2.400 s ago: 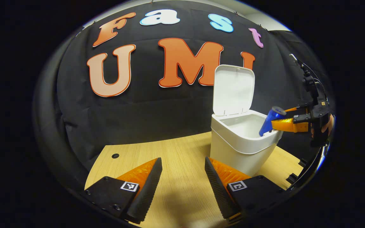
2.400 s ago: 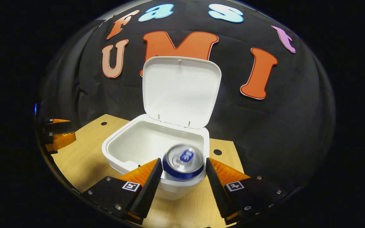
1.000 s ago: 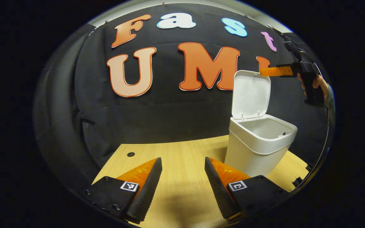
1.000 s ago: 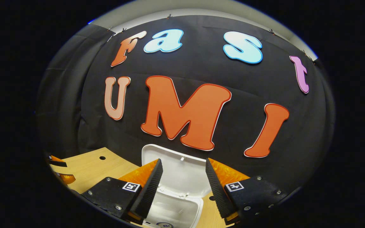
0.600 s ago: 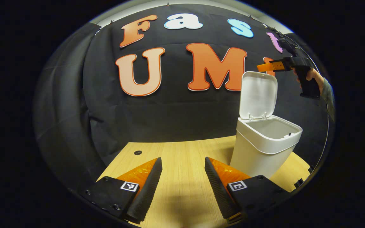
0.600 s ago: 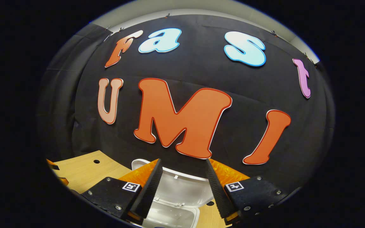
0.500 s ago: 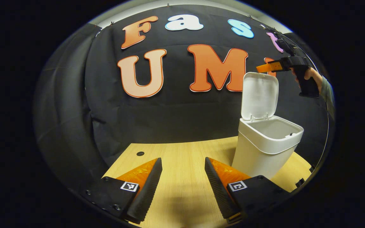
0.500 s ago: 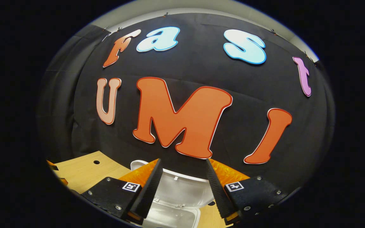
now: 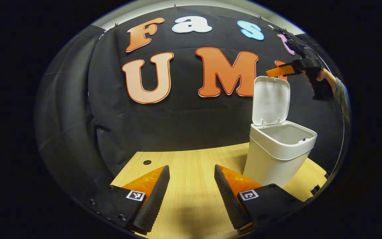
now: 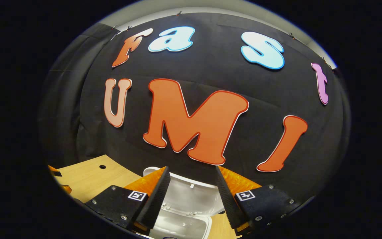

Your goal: Press the lid of the desktop garbage bin to open it, pick up the crumpled paper on the desktop and throw it into the bin, then pick up the pop can on the desktop and drop it into the bin, and finally close the garbage bin lid.

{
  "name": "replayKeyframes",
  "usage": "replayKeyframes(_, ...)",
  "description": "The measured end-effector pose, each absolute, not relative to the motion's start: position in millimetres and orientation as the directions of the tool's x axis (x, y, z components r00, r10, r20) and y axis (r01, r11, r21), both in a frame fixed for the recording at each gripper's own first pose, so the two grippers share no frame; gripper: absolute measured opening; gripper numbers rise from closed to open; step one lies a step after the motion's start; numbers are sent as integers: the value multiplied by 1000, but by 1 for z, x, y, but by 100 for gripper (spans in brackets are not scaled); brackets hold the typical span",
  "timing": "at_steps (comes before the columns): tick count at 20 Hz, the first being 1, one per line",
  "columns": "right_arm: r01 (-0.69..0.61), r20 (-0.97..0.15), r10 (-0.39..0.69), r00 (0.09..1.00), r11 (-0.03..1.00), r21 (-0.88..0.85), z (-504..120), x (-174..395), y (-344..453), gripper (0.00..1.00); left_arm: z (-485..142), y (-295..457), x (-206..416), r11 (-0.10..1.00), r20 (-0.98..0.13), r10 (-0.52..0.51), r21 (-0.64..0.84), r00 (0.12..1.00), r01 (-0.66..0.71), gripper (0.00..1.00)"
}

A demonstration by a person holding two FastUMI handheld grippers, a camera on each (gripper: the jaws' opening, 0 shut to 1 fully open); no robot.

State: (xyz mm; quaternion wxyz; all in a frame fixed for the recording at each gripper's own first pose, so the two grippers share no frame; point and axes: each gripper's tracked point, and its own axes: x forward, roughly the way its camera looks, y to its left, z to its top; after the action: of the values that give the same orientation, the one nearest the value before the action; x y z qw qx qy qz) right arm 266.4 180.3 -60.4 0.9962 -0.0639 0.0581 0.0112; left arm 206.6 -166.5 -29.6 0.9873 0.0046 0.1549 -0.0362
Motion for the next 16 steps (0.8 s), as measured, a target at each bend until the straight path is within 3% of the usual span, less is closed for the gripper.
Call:
replayKeyframes(10, -6, -211, -3, 977, 999, -43, -74, 290, 180, 82, -31, -136, 201, 999, -310, -34, 7, 950, 38, 85)
replayKeyframes(16, -48, -258, 60, 964, 997, 56, -90, 254, 189, 81, -29, -120, 207, 998, -310, -37, 43, 950, 53, 85)
